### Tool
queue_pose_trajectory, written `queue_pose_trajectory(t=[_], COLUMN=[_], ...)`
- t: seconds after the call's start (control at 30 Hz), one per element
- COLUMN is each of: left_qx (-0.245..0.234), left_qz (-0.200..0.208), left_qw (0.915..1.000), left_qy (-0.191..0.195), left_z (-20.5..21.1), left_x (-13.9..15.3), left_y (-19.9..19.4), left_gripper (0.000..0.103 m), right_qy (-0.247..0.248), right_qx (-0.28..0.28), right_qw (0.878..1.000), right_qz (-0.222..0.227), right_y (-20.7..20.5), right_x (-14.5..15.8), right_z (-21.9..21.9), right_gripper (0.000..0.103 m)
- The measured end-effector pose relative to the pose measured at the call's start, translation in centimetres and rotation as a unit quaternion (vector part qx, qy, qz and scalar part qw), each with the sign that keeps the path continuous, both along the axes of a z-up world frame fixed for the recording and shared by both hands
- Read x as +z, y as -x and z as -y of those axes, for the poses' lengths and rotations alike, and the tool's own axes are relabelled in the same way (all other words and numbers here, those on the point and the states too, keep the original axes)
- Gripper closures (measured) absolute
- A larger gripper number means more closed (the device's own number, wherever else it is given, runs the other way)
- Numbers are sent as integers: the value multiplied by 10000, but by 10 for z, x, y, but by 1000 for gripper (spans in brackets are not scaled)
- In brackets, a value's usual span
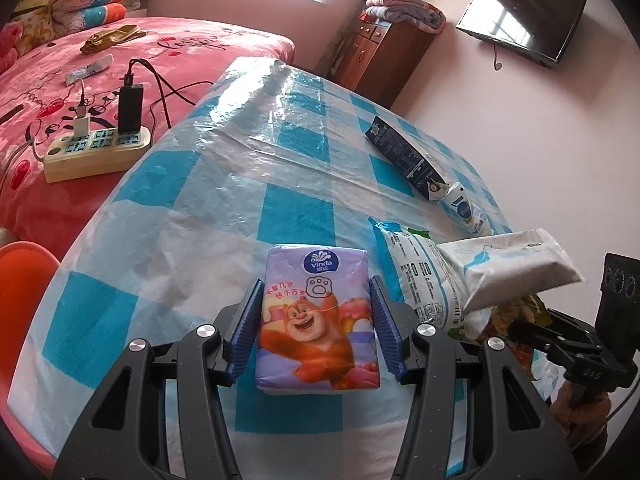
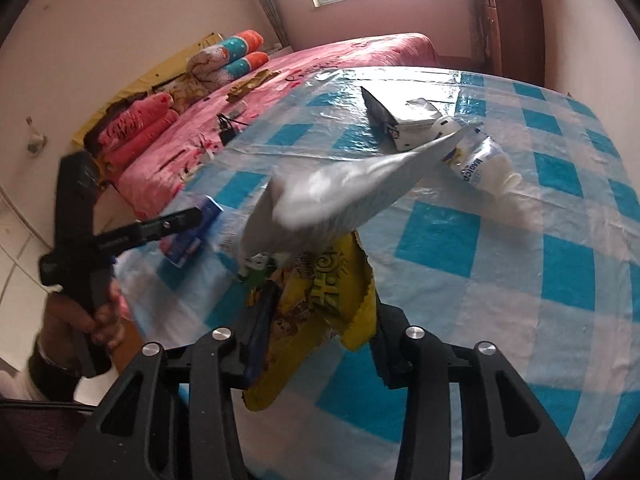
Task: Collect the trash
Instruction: 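Grasp the yellow snack bag with the right tool while the left tool holds the tissue pack, then carry the tissue pack and yellow snack bag over the orange bucket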
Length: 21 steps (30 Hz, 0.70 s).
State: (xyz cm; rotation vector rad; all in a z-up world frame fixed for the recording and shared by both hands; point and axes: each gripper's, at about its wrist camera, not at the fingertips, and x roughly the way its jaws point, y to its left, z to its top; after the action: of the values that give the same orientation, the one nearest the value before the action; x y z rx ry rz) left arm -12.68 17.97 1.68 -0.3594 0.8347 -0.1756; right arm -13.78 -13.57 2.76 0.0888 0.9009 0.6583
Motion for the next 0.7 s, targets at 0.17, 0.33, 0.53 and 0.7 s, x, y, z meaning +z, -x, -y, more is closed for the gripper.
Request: queue_pose_trajectory(t=[0.17,0.33,0.53,0.7], left_qx=[-4,19,72,204], left_qz=[18,38,110,185], left_qw=[10000,9999,9998,9994], left_qy=[53,114,170,228], left_z=[-4,-10,-19,-34], left_x=[0,-1,2,6], left_y=[6,9,14,20], left_gripper=[49,49,54,55], right_qy=[-80,-97,-59,-67], right_qx=[-31,74,279,487], right_qw=[9999,9998,9993,9984], right_qz=[71,169,236,282], right_y=[10,16,19,14], right_x=[11,23,30,38], right_z=[-7,-21,-42,-65], right_gripper=[63,64,64,64])
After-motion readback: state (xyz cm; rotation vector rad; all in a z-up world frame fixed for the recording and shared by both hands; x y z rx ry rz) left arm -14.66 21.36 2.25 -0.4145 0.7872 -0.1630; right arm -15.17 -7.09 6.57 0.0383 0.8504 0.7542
